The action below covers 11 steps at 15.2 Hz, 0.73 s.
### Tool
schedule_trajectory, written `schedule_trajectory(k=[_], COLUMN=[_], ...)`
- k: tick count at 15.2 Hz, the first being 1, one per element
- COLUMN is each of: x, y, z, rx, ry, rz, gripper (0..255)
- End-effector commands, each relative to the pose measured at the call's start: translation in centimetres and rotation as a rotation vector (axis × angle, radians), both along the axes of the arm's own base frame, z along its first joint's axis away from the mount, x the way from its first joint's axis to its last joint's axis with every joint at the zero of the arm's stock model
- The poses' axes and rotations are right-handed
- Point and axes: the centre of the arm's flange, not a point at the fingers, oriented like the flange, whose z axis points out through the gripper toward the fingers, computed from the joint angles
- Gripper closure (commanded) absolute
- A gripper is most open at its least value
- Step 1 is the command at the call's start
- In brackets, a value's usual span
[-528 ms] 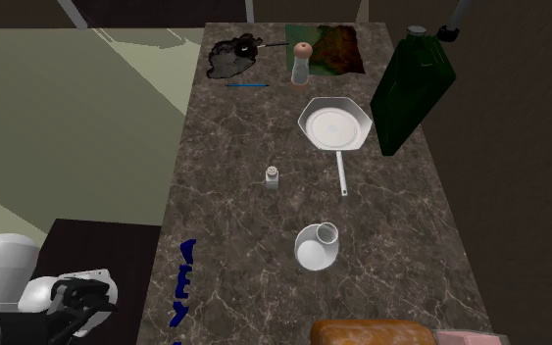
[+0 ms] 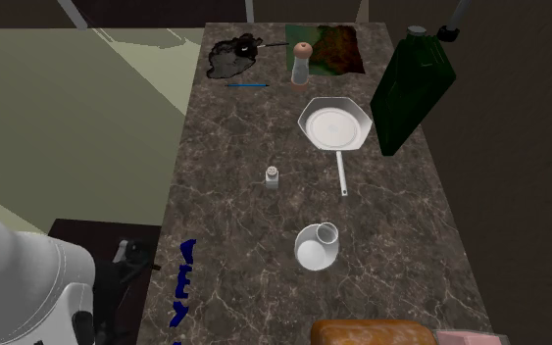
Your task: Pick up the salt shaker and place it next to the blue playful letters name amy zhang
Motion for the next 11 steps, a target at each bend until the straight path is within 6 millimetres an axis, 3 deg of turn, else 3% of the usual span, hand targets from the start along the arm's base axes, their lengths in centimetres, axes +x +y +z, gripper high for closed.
schedule_trajectory(k=[1, 11], x=[1.4, 7.2], y=[2.4, 12.9], z=[-1.1, -6.4], rx=[0.004, 0.018], ry=[0.004, 0.028], rz=[-0.001, -0.001], gripper=[0, 0])
